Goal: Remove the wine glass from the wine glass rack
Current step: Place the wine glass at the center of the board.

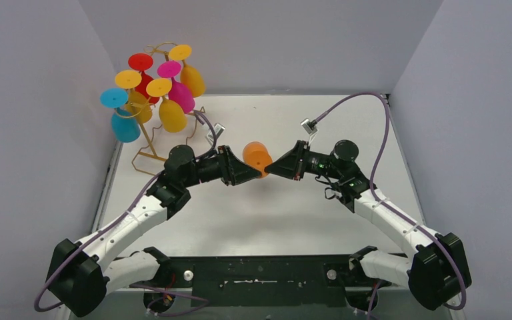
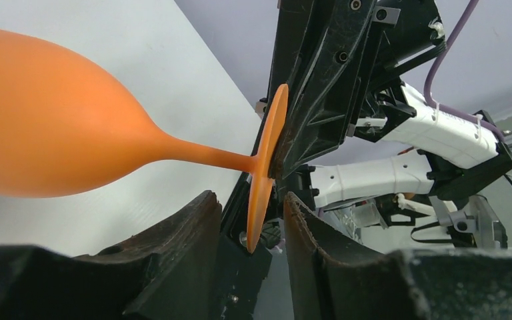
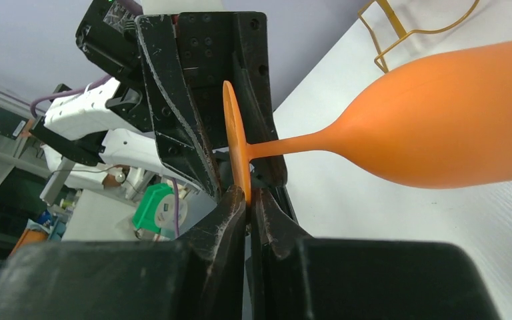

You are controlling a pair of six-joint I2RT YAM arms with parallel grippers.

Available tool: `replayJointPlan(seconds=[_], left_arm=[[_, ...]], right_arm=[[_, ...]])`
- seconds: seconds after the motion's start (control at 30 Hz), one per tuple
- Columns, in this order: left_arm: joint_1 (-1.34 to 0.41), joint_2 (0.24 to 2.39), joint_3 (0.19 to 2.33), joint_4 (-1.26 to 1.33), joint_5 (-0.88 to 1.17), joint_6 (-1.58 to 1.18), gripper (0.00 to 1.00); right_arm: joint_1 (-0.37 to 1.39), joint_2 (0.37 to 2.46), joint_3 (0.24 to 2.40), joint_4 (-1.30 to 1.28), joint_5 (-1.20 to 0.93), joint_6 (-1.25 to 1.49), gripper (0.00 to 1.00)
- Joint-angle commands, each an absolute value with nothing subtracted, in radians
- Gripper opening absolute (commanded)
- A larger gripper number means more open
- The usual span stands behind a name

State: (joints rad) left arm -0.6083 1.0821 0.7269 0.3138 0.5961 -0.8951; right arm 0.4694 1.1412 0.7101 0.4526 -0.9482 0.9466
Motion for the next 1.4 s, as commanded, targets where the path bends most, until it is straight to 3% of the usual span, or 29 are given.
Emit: replayJointPlan(seconds=[0.0, 0.17, 0.27, 0.47, 0.57, 0.63, 0.67, 0.87, 1.13, 1.37], left_arm=[[-0.617, 1.097, 0.761, 0.421, 0.681, -0.905, 0.38], [-0.617, 1.073, 0.766, 0.408, 0.68, -0.872, 0.22], [-0.62, 1.061, 0.762, 0.382, 0.673, -0.846, 0.01], [-0.684, 1.011, 0.741, 0.314, 0.62, -0.68, 0.0], [-0.757, 0.984, 0.749, 0.195, 0.513, -0.509, 0.0], [-0.814, 0.97, 0.749, 0.126, 0.411, -0.407, 0.0], [-0.837, 0.967, 0.752, 0.098, 0.363, -0.367, 0.0], [-0.908, 0.929, 0.683, 0.084, 0.299, -0.151, 0.0], [-0.916, 0.843, 0.597, 0.111, 0.334, 0.072, 0.0], [-0.916, 0.819, 0.562, 0.116, 0.403, 0.172, 0.0]], right_arm=[[0.475, 1.108, 0.705, 0.563, -0.981, 0.864, 0.0], [0.474, 1.101, 0.706, 0.55, -1.015, 0.794, 0.0], [0.475, 1.103, 0.7, 0.577, -1.036, 0.791, 0.0], [0.475, 1.101, 0.699, 0.592, -1.044, 0.796, 0.03], [0.474, 1.098, 0.707, 0.551, -1.035, 0.789, 0.25], [0.468, 1.098, 0.731, 0.475, -1.028, 0.764, 0.54], [0.461, 1.098, 0.746, 0.427, -1.017, 0.751, 0.61], [0.369, 1.032, 0.771, 0.334, -0.968, 0.768, 0.76], [0.309, 1.0, 0.818, 0.086, -0.841, 0.698, 0.81], [0.311, 1.015, 0.797, 0.144, -0.862, 0.717, 0.83]])
